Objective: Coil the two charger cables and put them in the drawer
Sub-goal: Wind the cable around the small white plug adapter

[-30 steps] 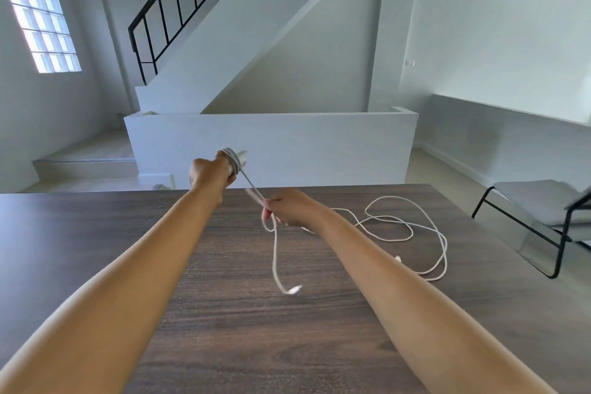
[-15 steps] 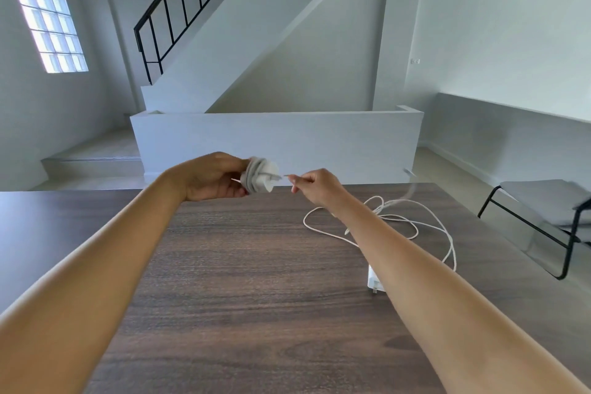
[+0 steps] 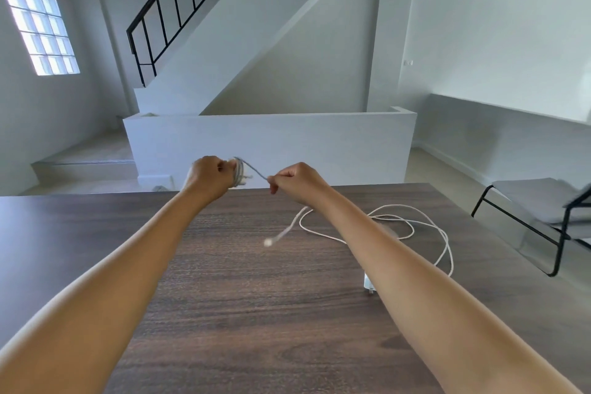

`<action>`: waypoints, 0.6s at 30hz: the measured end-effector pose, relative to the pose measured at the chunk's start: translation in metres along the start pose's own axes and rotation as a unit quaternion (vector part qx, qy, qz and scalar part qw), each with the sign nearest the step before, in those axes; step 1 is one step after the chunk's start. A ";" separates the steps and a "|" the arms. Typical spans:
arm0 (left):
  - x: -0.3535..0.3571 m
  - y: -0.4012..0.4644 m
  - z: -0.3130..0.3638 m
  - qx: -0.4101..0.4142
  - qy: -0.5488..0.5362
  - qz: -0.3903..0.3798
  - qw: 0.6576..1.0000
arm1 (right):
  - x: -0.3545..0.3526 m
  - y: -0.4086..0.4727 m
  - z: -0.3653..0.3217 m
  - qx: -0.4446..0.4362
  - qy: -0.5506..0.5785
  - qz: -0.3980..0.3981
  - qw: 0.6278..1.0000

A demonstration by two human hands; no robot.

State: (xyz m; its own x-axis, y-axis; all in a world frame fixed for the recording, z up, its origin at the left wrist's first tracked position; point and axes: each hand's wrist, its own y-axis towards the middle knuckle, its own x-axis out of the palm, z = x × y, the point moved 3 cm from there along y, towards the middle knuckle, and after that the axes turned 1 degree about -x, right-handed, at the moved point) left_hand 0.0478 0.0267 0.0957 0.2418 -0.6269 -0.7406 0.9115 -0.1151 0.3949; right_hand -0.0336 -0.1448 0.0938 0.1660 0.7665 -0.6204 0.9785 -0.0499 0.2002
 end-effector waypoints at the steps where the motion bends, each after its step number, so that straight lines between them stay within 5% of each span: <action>1: 0.001 0.001 -0.004 -0.035 -0.059 0.021 0.997 | 0.004 -0.001 0.000 0.004 0.011 -0.012 1.000; 3: 0.003 0.004 -0.009 -0.124 -0.226 0.025 0.966 | 0.014 -0.002 0.003 0.014 0.028 -0.038 0.999; 6: 0.004 0.003 -0.003 -0.210 -0.461 -0.012 0.862 | 0.026 -0.005 0.011 0.030 0.047 -0.082 0.995; 11: 0.000 -0.004 0.009 -0.225 -0.604 -0.086 0.760 | 0.034 -0.005 0.022 0.036 0.037 -0.111 0.992; 14: -0.007 -0.006 0.010 -0.204 -0.627 -0.144 0.738 | 0.030 -0.005 0.029 0.025 0.019 -0.111 0.993; 18: -0.018 -0.017 0.010 -0.135 -0.554 -0.294 0.767 | 0.020 0.003 0.045 0.040 0.016 -0.063 0.997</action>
State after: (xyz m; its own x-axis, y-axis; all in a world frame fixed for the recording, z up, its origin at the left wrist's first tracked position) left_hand 0.0245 0.0323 0.1077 -0.5329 -0.8146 0.2289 0.8260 -0.5595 -0.0684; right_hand -0.0217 -0.1589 0.0480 0.0385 0.7903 -0.6115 0.9982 -0.0023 0.0599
